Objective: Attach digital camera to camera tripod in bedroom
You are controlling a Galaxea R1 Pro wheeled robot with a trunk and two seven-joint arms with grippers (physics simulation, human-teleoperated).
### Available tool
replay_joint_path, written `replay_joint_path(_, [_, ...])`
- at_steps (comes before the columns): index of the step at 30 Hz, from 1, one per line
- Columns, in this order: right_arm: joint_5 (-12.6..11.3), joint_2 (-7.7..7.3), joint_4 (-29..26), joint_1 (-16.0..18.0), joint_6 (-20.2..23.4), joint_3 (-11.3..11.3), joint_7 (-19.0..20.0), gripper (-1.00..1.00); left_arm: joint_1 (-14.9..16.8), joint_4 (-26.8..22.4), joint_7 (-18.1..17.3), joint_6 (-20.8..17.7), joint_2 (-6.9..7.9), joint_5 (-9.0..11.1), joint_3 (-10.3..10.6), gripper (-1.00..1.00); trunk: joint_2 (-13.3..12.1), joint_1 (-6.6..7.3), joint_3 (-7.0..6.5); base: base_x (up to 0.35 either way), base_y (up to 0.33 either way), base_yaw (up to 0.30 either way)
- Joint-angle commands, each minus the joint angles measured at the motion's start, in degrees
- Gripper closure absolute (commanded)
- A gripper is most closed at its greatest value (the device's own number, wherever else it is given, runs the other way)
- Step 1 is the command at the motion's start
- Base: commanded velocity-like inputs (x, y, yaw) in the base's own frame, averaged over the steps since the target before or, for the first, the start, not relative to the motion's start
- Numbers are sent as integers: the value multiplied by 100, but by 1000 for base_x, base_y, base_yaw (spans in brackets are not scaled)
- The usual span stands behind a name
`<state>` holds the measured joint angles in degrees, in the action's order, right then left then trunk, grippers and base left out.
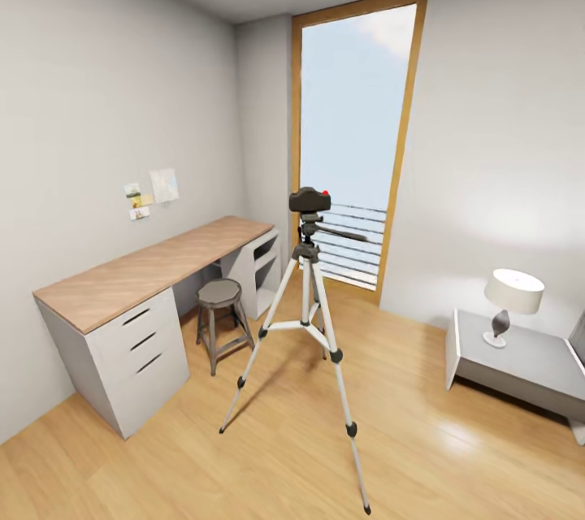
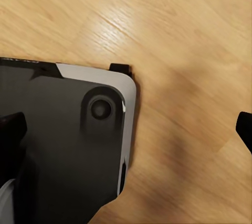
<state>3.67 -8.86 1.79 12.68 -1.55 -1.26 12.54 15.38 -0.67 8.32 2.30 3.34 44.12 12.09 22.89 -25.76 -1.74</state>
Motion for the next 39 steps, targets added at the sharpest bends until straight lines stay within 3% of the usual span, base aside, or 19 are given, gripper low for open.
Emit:
replay_joint_path(1, [38, -2, 14, 6, -13, -8, 11, -100, 0, -3, 20, 7, 0, 44, 48, -100, 3, -2, -5, 0, 0, 0])
replay_joint_path(26, [38, 1, 14, 6, 24, -11, -9, -100, 0, -3, 20, 7, 0, 42, 50, -100, 3, -2, -185, 0, 0, 0])
replay_joint_path(39, [32, 3, 15, 6, -48, -22, -66, -100, 0, -3, 20, 7, 0, 43, 50, -100, 3, -2, -195, 0, 0, 0])
